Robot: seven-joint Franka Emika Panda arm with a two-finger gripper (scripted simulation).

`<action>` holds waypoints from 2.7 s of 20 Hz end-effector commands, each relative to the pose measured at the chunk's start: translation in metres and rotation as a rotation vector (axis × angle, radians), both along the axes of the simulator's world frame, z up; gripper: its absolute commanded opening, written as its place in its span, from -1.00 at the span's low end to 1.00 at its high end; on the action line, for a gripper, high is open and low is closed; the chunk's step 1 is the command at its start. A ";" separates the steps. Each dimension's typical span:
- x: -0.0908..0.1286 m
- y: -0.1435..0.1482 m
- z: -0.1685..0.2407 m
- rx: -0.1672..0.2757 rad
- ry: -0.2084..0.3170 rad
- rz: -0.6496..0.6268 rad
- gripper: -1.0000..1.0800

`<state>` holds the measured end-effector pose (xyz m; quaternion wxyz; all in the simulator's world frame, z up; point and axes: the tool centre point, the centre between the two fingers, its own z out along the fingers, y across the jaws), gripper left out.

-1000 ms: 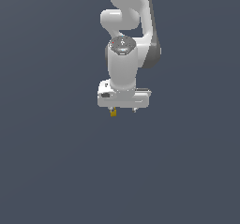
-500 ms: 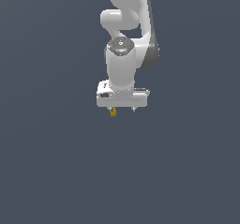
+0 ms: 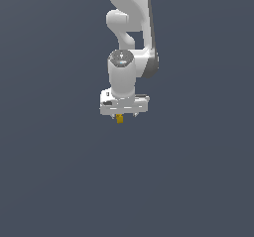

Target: Pick up the object and move it to a goal position.

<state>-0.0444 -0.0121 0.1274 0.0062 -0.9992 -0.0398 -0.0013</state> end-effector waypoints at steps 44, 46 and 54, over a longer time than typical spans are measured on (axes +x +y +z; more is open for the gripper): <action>-0.059 -0.026 -0.105 -0.013 0.001 0.156 -1.00; -0.059 -0.026 -0.105 -0.013 0.001 0.156 -1.00; -0.053 -0.020 -0.094 -0.013 0.001 0.156 -1.00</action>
